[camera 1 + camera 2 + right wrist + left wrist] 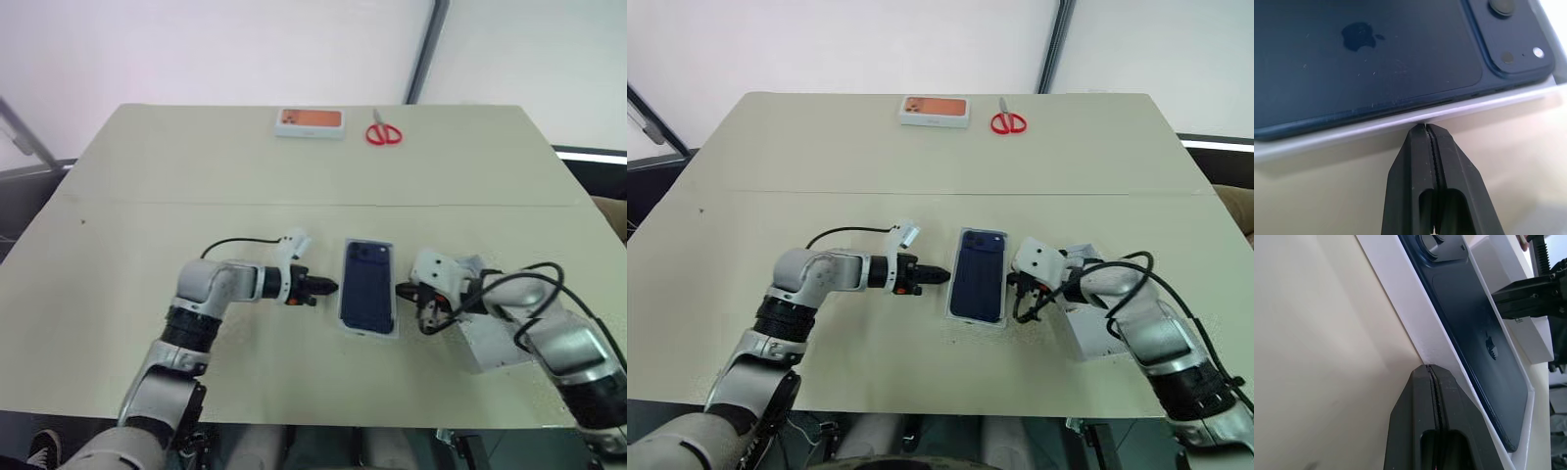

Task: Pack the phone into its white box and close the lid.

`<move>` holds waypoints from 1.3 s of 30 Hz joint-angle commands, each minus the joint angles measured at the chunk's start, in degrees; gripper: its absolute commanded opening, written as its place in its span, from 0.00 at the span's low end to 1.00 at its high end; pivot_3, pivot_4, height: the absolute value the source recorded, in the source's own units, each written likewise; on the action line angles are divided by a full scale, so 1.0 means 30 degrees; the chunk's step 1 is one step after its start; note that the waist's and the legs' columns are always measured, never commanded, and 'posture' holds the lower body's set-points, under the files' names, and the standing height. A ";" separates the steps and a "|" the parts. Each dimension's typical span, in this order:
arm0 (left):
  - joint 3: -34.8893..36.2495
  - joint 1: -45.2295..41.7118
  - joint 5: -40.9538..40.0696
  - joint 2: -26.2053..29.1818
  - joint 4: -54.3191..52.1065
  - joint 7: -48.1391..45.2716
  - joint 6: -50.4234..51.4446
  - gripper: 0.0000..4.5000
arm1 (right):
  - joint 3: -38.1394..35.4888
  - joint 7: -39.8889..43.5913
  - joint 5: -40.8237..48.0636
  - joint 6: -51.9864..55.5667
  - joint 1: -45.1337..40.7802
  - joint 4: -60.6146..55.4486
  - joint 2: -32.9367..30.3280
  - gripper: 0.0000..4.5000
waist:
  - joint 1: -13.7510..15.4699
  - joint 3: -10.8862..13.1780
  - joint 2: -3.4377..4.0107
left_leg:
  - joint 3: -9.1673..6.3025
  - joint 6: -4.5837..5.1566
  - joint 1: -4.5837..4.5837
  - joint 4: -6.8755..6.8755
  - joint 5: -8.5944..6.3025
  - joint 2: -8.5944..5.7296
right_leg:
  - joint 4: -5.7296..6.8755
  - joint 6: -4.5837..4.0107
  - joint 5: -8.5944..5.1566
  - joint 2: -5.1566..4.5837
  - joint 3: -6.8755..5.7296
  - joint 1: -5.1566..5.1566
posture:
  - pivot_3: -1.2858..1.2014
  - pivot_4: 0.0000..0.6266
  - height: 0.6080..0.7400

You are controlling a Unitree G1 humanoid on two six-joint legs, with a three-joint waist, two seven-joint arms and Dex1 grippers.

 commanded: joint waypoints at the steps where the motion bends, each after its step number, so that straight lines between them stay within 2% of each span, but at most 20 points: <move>1: -0.1363 -0.0217 0.0274 -0.0563 0.0100 -0.0925 -0.0306 0.01 | -0.0748 -0.0160 0.0293 -0.0008 0.0419 -0.0377 -0.0458 0.00 | -0.0035 0.0001 -0.0002 | -0.0001 0.0002 0.0000 0.0002 -0.0001 0.0000 | 0.0000 0.0000 0.0000 -0.0001 -0.0002 0.0007 | 0.52 0.24 1.00; 12: -0.1502 -0.0209 0.0969 -0.1250 0.0509 -0.1341 -0.0653 0.01 | -0.1138 -0.0365 0.0472 -0.0105 0.1081 -0.0422 -0.0976 0.00 | -0.0083 0.0002 -0.0004 | -0.0007 0.0017 0.0000 0.0023 -0.0011 0.0001 | -0.0005 0.0011 -0.0007 -0.0003 -0.0014 0.0026 | 0.52 0.24 1.00; 32: 0.0277 0.0340 0.1090 0.0761 -0.0633 -0.1356 -0.1399 0.01 | -0.0814 -0.0314 -0.0596 -0.2050 -0.0390 0.2564 -0.1644 0.00 | -0.0178 0.0005 -0.0002 | -0.0001 0.0020 -0.0001 0.0021 -0.0013 0.0011 | -0.0003 0.0014 -0.0009 0.0003 -0.0010 0.0009 | 0.52 0.24 1.00; 39: 0.0546 0.1254 0.1562 0.2520 -0.1848 -0.2549 -0.4036 0.01 | -0.1773 0.0649 0.1420 -0.0471 0.0203 0.0802 -0.1534 0.00 | -0.0177 0.0008 -0.0002 | 0.0000 0.0018 -0.0003 0.0011 -0.0013 0.0015 | -0.0005 0.0013 -0.0009 0.0002 -0.0005 0.0000 | 0.52 0.24 1.00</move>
